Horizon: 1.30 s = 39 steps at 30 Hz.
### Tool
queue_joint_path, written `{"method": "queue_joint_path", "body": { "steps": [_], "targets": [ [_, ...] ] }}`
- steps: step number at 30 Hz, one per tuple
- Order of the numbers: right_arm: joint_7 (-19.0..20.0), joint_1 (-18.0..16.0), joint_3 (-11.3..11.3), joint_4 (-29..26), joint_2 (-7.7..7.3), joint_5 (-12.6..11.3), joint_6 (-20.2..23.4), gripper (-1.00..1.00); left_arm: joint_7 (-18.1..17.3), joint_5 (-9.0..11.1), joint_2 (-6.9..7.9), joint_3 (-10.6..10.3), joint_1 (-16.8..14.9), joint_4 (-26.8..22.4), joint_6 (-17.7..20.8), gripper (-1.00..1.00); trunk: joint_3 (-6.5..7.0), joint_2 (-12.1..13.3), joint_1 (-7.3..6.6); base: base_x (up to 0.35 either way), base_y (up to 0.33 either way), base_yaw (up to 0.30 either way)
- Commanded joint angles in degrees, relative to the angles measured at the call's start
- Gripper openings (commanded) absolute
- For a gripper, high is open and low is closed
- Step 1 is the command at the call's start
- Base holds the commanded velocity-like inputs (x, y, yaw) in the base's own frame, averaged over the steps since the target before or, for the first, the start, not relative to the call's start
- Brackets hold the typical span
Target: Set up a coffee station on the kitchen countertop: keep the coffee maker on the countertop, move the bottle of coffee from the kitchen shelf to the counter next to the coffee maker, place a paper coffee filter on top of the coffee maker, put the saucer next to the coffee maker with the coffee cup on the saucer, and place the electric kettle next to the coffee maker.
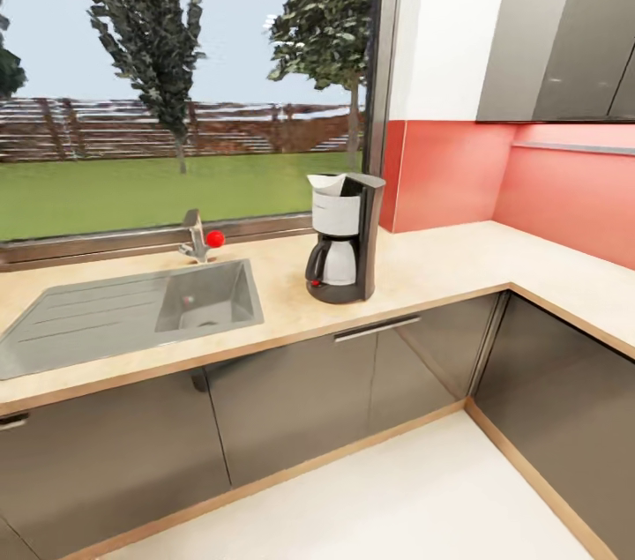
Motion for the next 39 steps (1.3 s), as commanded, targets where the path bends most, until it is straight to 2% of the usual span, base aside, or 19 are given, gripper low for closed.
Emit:
{"method": "queue_joint_path", "body": {
  "steps": [1, 10, 15, 16, 21, 24, 32, 39],
  "targets": [
    [-0.03, -0.02, 0.02, 0.02, 0.00, 0.51, -0.13, 1.00, -0.09, 0.48, 0.02, -0.49, -0.07, 0.04, -0.25, 1.00, -0.07, -0.04, 0.00, 0.000, 0.000, 0.270],
    [-0.03, -0.02, 0.01, 1.25, 0.22, 0.49, -0.20, 1.00, -0.09, 0.48, -0.04, -0.49, -0.07, 0.01, -0.24, 1.00, -0.07, -0.04, 0.00, 0.000, 0.000, 0.270],
    [0.04, 0.01, -0.02, 3.13, 0.19, 0.50, -0.17, 1.00, -0.09, 0.48, -0.08, -0.50, -0.07, 0.03, -0.24, 1.00, -0.07, -0.04, 0.00, 0.000, 0.000, 0.112],
    [0.04, 0.00, -0.02, 4.09, 0.19, 0.50, -0.18, 1.00, -0.09, 0.48, -0.13, -0.50, -0.07, 0.02, -0.24, 1.00, -0.07, -0.04, 0.00, 0.000, 0.000, 0.046],
    [0.06, 0.10, 0.00, 17.84, 0.15, 0.38, -0.22, 1.00, -0.09, 0.50, -0.84, -0.43, -0.07, 0.07, -0.24, 1.00, -0.07, -0.04, 0.00, 0.000, 0.000, 0.015],
    [0.06, 0.14, -0.08, 19.69, 0.15, 0.32, -0.27, 1.00, -0.09, 0.49, -0.94, -0.42, -0.07, 0.08, -0.24, 1.00, -0.07, -0.04, 0.00, 0.002, 0.000, 0.003],
    [0.11, 0.16, -0.15, 20.67, 0.15, 0.18, -0.23, 1.00, -0.09, 0.48, -1.00, -0.41, -0.07, 0.16, -0.24, 1.00, -0.07, -0.04, 0.00, 0.136, 0.117, 0.000],
    [0.17, 0.16, -0.09, 20.95, 1.37, 0.18, 0.04, 1.00, -0.09, 0.48, -1.01, -0.41, -0.07, 0.17, -0.24, 1.00, -0.07, -0.04, 0.00, 0.033, 0.034, 0.000]
  ]
}}
